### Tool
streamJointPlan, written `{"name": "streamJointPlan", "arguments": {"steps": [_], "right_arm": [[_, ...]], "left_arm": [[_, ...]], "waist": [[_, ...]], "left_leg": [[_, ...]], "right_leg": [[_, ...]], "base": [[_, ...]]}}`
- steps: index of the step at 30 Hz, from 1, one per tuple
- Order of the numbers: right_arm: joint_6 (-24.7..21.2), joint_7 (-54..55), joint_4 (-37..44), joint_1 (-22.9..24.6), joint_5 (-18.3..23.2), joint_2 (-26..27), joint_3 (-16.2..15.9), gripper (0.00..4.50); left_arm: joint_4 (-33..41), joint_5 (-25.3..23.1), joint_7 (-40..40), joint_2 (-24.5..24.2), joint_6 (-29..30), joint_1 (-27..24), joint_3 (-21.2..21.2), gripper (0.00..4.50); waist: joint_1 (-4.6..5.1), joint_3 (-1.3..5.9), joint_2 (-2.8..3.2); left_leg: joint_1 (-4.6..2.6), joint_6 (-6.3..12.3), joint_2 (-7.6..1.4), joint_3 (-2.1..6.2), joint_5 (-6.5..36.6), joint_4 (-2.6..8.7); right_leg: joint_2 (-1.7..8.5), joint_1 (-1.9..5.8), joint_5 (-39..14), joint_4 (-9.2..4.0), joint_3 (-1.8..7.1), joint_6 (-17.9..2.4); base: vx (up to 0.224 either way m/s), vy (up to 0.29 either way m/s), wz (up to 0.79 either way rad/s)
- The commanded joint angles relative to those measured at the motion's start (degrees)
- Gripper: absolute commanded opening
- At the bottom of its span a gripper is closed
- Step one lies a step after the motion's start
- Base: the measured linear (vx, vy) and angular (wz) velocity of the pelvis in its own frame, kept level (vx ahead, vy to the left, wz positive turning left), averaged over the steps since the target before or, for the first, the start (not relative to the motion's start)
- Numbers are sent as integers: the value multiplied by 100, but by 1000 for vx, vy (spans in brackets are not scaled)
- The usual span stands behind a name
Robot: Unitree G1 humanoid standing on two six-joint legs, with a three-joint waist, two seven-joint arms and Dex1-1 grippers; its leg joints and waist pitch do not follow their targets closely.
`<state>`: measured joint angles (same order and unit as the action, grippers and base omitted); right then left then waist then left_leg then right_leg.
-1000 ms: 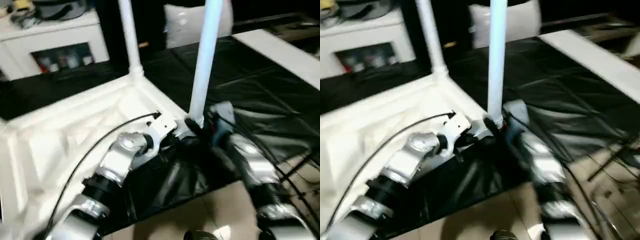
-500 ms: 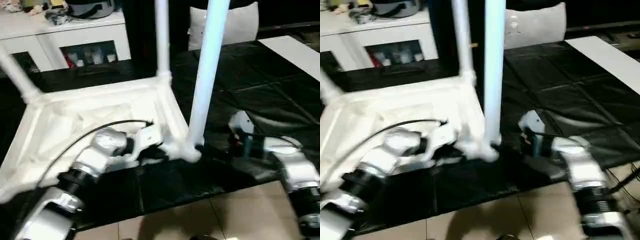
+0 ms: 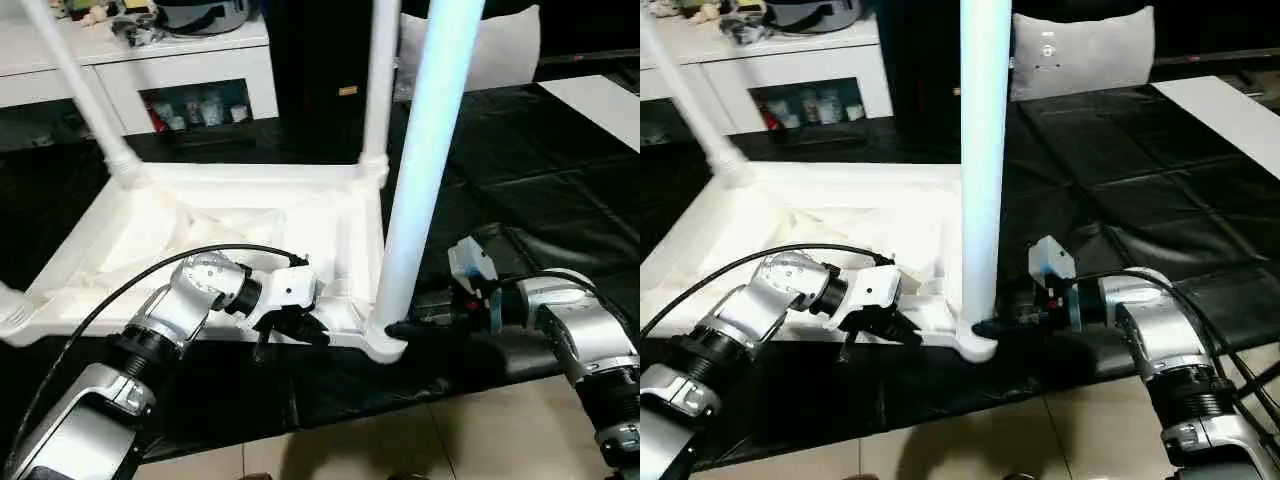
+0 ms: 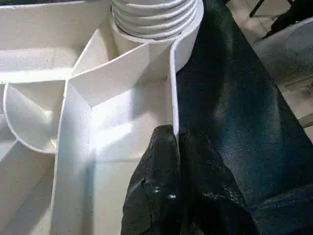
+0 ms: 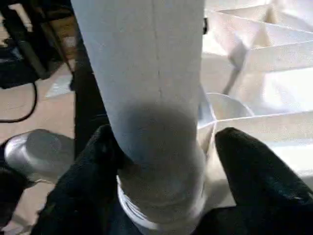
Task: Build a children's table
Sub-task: Rotate leg to tighten
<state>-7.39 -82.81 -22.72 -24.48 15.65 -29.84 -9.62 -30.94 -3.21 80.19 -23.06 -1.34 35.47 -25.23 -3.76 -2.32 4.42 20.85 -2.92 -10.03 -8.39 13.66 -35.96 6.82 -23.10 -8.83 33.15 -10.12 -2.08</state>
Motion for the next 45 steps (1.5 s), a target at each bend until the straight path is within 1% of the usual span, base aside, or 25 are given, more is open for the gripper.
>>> {"name": "streamJointPlan", "arguments": {"steps": [1, 2, 4, 10, 15, 16, 19, 20, 24, 26, 27, 28, 29, 30, 32, 33, 34, 35, 37, 38, 39, 41, 43, 44, 45], "right_arm": [[-53, -63, 122, -36, 56, 11, -40, 308], [-79, -85, 125, -27, 63, 28, -50, 283], [-106, -103, 136, -13, 88, 55, -73, 283], [-236, -189, 193, 34, 165, 65, -110, 220], [-360, -257, 325, 154, 221, 44, -136, 207], [-380, -246, 348, 181, 225, 50, -125, 207], [-473, -170, 413, 248, 280, 82, -74, 204], [-562, -40, 498, 309, 327, 134, -20, 204], [-804, 817, 670, 437, 243, 454, 133, 204], [-1062, 2148, 501, 339, -22, 1021, 332, 204], [-1063, 2194, 489, 332, -31, 1042, 340, 204], [-1070, 2709, 366, 262, -141, 1289, 427, 204], [-1071, 2843, 319, 235, -175, 1351, 443, 204], [-1064, 3191, 203, 171, -270, 1507, 480, 204], [-1042, 4039, -115, -5, -486, 1868, 564, 204], [-1041, 4080, -131, -14, -495, 1886, 569, 204], [-1042, 4471, -300, -113, -550, 2036, 638, 204], [-1088, 5035, -528, -254, -627, 2250, 788, 204], [-913, 5376, -775, -382, -683, 2446, 925, 204], [-832, 5365, -803, -391, -674, 2497, 945, 238], [-832, 5365, -803, -391, -674, 2497, 945, 238], [-642, 5365, -770, -351, -644, 2535, 992, 272], [-508, 5113, -664, -256, -574, 2415, 1037, 274], [-428, 4986, -611, -205, -537, 2345, 1062, 280], [-397, 4915, -577, -176, -518, 2303, 1068, 280]], "left_arm": [[-25, -87, 320, 45, -96, -2, -309, 0], [-34, -88, 328, 46, -104, -2, -315, 0], [-84, -94, 356, 57, -152, 6, -313, 0], [-101, -85, 393, 45, -146, -5, -316, 0], [-55, -26, 442, 40, -2, -79, -295, 0], [-34, -1, 417, 51, 70, -103, -270, 0], [26, 73, 319, 97, 231, -164, -192, 0], [114, 113, 203, 136, 440, -216, -131, 0], [482, 173, -402, 327, 1151, -388, 87, 0], [828, 214, -1219, 670, 1927, -505, 353, 0], [838, 215, -1248, 685, 1949, -508, 363, 0], [965, 217, -1588, 852, 2214, -542, 466, 0], [998, 219, -1680, 908, 2281, -550, 495, 0], [1081, 210, -1930, 1053, 2453, -571, 572, 0], [1194, 125, -2519, 1391, 2745, -576, 730, 0], [1197, 118, -2545, 1406, 2755, -575, 736, 0], [1176, 66, -2812, 1543, 2812, -541, 803, 0], [1139, -8, -3224, 1738, 2920, -487, 916, 0], [1107, -134, -3727, 1955, 2999, -422, 1011, 0], [1103, -178, -3861, 2016, 3007, -401, 1017, 0], [1103, -178, -3861, 2016, 3007, -401, 1017, 0], [1097, -297, -3971, 2008, 2938, -372, 923, 0], [1064, -329, -3924, 1888, 2843, -382, 908, 0], [1066, -340, -3908, 1823, 2805, -394, 897, 0], [1058, -348, -3883, 1791, 2778, -397, 888, 0]], "waist": [[9, 390, -121], [9, 390, -126], [10, 394, -126], [2, 399, -121], [1, 392, -126], [-2, 389, -102], [-1, 381, -107], [5, 375, -91], [37, 334, -112], [128, 276, -100], [128, 276, -100], [255, 286, -129], [343, 272, -125], [395, 278, -109], [629, 282, -87], [629, 282, -87], [754, 287, -100], [847, 277, -78], [904, 291, -83], [925, 296, -108], [919, 302, -103], [913, 329, -97], [891, 350, -95], [851, 369, -98], [829, 382, -95]], "left_leg": [[35, 702, -349, 43, 409, 440], [36, 674, -348, 47, 407, 445], [44, 682, -338, 42, 395, 439], [43, 687, -342, 43, 322, 435], [40, 655, -339, 38, 389, 443], [37, 642, -343, 39, 401, 445], [30, 608, -342, 40, 495, 457], [32, 595, -341, 43, 531, 464], [8, 468, -332, 41, 764, 502], [-19, 230, -306, 41, 960, 524], [-19, 230, -306, 41, 960, 524], [-9, 87, -226, 51, 1105, 495], [17, 104, -205, 76, 1273, 486], [-7, 113, -210, 76, 1357, 482], [43, 110, -205, 121, 1544, 476], [43, 110, -205, 121, 1544, 476], [39, 193, -177, 124, 1653, 462], [39, 207, -184, 135, 1685, 462], [49, 243, -179, 146, 1640, 465], [50, 295, -170, 132, 1618, 453], [48, 325, -170, 131, 1582, 453], [128, 454, -216, 161, 1290, 478], [127, 541, -244, 167, 1120, 477], [138, 677, -275, 163, 880, 470], [153, 720, -265, 159, 787, 455]], "right_leg": [[335, 395, -1562, -354, 410, -821], [331, 395, -1601, -352, 412, -799], [331, 402, -1594, -357, 412, -789], [328, 397, -1546, -348, 412, -791], [327, 400, -1650, -361, 412, -764], [326, 396, -1650, -368, 413, -769], [324, 402, -1725, -379, 411, -765], [320, 404, -1766, -382, 409, -757], [323, 398, -2188, -448, 407, -633], [314, 374, -2712, -518, 374, -482], [314, 374, -2712, -518, 374, -482], [311, 406, -3202, -596, 296, -200], [303, 404, -3413, -649, 252, -42], [303, 386, -3434, -663, 251, -20], [291, 400, -3332, -672, 193, -34], [291, 400, -3332, -672, 193, -34], [289, 387, -3391, -716, 178, -4], [294, 371, -3356, -720, 174, -66], [289, 375, -3249, -726, 175, -93], [296, 366, -3217, -730, 184, -126], [300, 367, -3191, -724, 195, -142], [310, 417, -2731, -632, 247, -291], [318, 420, -2398, -585, 280, -405], [315, 427, -1949, -509, 320, -620], [320, 446, -1810, -488, 327, -671]], "base": [[0, 0, 0], [0, 0, 0], [0, 0, 0], [0, 0, 0], [0, 0, 0], [0, 0, 0], [0, 0, 0], [0, 0, 0], [0, 0, 0], [0, 0, 0], [0, 0, 0], [0, 0, 0], [0, 0, 0], [0, 0, 0], [0, 0, 0], [0, 0, 0], [0, 0, 0], [0, 0, 0], [0, 0, 0], [0, 0, 0], [0, 0, 0], [0, 0, 0], [0, 0, 0], [0, 0, 0], [0, 0, 0]]}}
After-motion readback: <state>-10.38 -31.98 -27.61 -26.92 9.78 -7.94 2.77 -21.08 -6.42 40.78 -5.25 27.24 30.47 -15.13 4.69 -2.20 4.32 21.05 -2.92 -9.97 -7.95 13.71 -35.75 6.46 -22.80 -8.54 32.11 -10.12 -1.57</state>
